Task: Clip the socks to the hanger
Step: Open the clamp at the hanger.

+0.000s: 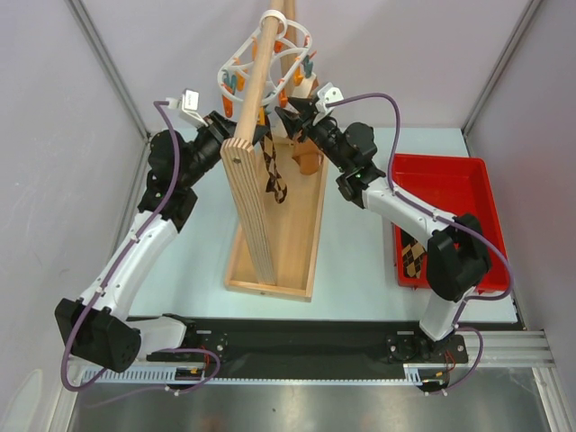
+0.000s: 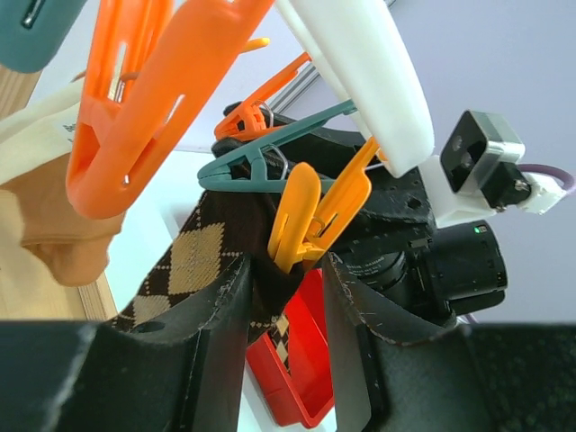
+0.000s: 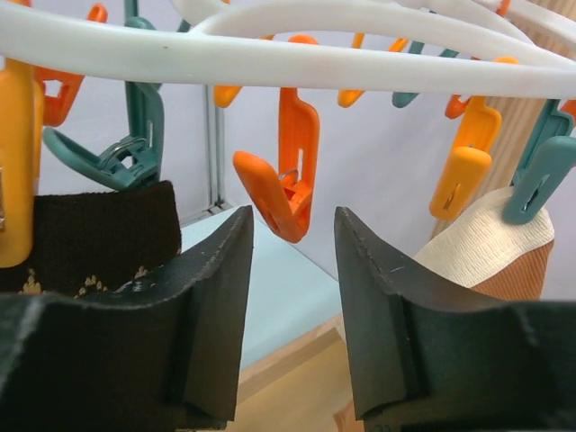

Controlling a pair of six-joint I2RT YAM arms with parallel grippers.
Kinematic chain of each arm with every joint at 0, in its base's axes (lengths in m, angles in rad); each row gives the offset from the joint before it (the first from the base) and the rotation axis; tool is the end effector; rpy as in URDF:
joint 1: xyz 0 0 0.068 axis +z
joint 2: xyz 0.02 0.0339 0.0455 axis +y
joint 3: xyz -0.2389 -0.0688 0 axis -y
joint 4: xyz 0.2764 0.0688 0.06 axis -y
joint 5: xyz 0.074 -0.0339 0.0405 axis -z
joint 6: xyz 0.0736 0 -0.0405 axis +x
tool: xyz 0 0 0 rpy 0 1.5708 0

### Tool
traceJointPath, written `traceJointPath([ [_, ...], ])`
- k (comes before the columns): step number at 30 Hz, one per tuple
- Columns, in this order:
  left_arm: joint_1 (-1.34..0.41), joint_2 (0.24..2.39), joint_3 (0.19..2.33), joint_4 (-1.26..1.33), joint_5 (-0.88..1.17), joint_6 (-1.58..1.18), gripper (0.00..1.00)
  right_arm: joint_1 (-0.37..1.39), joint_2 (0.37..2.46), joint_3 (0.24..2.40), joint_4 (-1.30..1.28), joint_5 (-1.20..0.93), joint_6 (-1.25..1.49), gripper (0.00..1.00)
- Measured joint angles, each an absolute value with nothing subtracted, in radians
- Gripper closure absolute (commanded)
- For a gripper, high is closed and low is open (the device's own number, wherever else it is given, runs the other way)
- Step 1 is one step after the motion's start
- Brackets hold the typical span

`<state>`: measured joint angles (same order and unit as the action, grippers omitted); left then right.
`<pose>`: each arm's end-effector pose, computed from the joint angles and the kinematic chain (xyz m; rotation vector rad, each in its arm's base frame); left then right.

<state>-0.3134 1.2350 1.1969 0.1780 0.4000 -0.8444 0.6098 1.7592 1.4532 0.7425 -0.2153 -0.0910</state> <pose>0.3338 -0.1383 0.4083 -0.0568 1.5629 -1.2173 0.3833 0.2870 0.3838 -0.5768 1.0109 0.5820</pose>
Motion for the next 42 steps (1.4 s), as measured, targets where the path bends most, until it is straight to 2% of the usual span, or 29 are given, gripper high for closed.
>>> traceJointPath([
  [6, -0.311, 1.228, 1.196, 0.174, 0.4, -0.837, 0.59, 0.617, 1.764, 1.453, 0.79, -0.178, -0.088, 0.59],
  [9, -0.311, 1.228, 1.196, 0.172, 0.4, -0.837, 0.59, 0.623, 1.764, 1.453, 0.806, -0.17, -0.087, 0.65],
  [13, -0.311, 1.228, 1.196, 0.171, 0.4, -0.837, 0.59, 0.629, 1.764, 1.454, 0.806, -0.163, -0.086, 0.78],
  [22, -0.311, 1.214, 1.186, 0.159, 0.401, -0.833, 0.59, 0.631, 1.763, 1.454, 0.797, -0.154, -0.079, 0.97],
  [26, -0.31, 1.172, 1.171, 0.105, 0.399, -0.794, 0.55, 0.631, 1.743, 1.455, 0.741, -0.155, -0.079, 0.99],
  [30, -0.309, 1.108, 1.155, 0.034, 0.388, -0.735, 0.48, 0.629, 1.7, 1.486, 0.626, -0.161, -0.079, 0.91],
  [33, -0.309, 1.069, 1.144, -0.007, 0.369, -0.697, 0.46, 0.618, 1.684, 1.523, 0.564, -0.187, -0.078, 0.82],
  [35, -0.309, 1.059, 1.139, -0.024, 0.363, -0.683, 0.45, 0.611, 1.682, 1.534, 0.544, -0.197, -0.075, 0.81],
  [38, -0.308, 1.061, 1.138, -0.031, 0.362, -0.673, 0.4, 0.601, 1.683, 1.537, 0.53, -0.201, -0.062, 0.82],
  [42, -0.308, 1.075, 1.139, -0.031, 0.372, -0.651, 0.34, 0.587, 1.683, 1.542, 0.531, -0.201, -0.04, 0.9],
])
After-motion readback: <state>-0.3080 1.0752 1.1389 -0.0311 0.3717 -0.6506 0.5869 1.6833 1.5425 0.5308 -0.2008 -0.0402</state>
